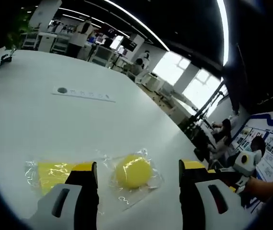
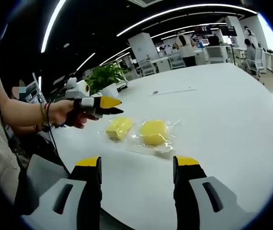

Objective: Compare the silicone blocks by pressing each to a similar depth, holding the contact briefly, and releasing to observe deformation and rebound differences across the visible hardness samples.

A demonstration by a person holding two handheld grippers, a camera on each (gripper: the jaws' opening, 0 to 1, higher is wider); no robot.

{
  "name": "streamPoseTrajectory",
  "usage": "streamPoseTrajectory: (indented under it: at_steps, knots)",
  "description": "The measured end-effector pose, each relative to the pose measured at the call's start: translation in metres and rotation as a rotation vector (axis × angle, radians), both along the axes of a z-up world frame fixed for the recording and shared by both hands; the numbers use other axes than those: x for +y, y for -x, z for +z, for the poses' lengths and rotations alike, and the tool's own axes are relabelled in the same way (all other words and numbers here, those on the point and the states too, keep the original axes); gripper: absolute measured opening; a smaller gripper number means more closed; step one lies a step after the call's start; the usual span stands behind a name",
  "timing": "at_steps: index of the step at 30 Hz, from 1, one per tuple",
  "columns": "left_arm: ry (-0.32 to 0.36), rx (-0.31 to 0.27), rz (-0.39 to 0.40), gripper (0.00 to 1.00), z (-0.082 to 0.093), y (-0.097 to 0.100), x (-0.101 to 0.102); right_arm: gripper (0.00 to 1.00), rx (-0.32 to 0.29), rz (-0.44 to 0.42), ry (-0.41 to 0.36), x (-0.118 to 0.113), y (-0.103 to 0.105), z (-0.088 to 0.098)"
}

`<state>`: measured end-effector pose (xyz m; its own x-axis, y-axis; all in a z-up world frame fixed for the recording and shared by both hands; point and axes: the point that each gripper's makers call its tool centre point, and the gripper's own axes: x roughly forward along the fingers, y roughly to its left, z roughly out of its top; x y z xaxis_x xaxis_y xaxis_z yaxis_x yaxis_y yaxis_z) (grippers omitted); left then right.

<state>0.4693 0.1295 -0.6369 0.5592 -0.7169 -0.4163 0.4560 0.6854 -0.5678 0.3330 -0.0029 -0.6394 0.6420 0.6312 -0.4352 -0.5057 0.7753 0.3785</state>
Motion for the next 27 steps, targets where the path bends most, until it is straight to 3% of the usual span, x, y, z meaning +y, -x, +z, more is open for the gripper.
streamPoseTrajectory:
  at_steps: [8,16,18,23,27]
  knots:
    - [0.02,0.109,0.067,0.67,-0.026,-0.015,-0.003,0.55,0.027,-0.005,-0.002,-0.003,0.001,-0.011]
    - [0.06,0.184,0.109,0.67,-0.04,-0.03,-0.01,0.54,0.047,-0.012,-0.007,-0.008,0.002,-0.016]
    - [0.06,0.226,0.129,0.67,-0.047,-0.032,-0.011,0.53,0.05,-0.013,-0.009,-0.009,0.002,-0.017]
    - [0.196,0.393,0.261,0.64,-0.054,-0.036,-0.018,0.53,0.058,-0.014,-0.012,-0.012,0.002,-0.02]
    - [0.24,0.443,0.351,0.64,-0.064,-0.045,-0.013,0.52,0.066,-0.016,-0.012,-0.013,0.002,-0.023]
